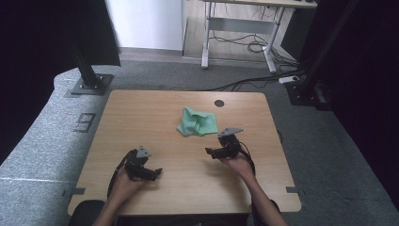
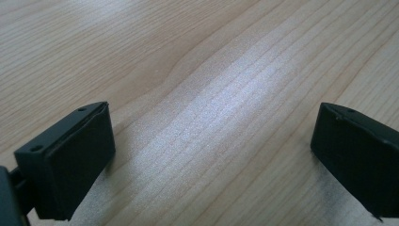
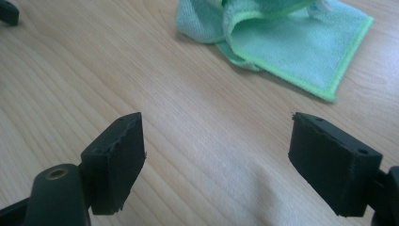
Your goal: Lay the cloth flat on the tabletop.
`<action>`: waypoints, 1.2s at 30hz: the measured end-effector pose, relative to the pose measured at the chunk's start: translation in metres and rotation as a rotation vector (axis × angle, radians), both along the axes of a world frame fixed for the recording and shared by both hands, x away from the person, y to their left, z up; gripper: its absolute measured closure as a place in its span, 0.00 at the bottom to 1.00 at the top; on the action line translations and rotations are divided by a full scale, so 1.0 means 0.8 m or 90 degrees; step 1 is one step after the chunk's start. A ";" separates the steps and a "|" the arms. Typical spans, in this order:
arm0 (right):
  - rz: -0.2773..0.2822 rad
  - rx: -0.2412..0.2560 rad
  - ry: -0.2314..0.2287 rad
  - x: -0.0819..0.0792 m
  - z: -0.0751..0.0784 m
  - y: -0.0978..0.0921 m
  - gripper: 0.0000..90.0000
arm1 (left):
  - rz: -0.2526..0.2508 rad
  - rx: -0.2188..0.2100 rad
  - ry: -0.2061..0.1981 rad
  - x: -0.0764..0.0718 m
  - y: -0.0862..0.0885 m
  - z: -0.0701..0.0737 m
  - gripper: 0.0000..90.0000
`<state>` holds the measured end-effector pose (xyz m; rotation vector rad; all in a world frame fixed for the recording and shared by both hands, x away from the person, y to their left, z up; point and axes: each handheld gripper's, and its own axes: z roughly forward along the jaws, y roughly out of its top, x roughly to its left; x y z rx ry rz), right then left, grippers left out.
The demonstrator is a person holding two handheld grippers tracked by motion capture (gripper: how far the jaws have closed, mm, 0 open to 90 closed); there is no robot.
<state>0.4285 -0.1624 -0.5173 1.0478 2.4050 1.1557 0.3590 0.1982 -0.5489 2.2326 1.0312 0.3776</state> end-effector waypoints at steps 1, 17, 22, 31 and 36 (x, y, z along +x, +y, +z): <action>0.002 -0.001 0.000 0.002 0.000 0.001 0.22 | 0.000 0.000 0.000 0.000 0.000 0.000 0.00; 0.026 -0.001 0.003 0.027 0.004 0.019 0.48 | 0.000 -0.001 0.000 0.000 0.000 0.000 0.00; 0.028 -0.008 0.002 0.035 0.002 0.026 0.53 | 0.001 -0.001 0.000 0.000 0.000 0.000 0.00; 0.026 -0.011 0.008 0.050 0.001 0.039 0.64 | 0.001 -0.001 0.000 0.000 0.000 0.000 0.00; 0.028 -0.018 0.012 0.060 -0.002 0.048 0.70 | 0.001 -0.001 0.000 0.000 0.000 0.000 0.00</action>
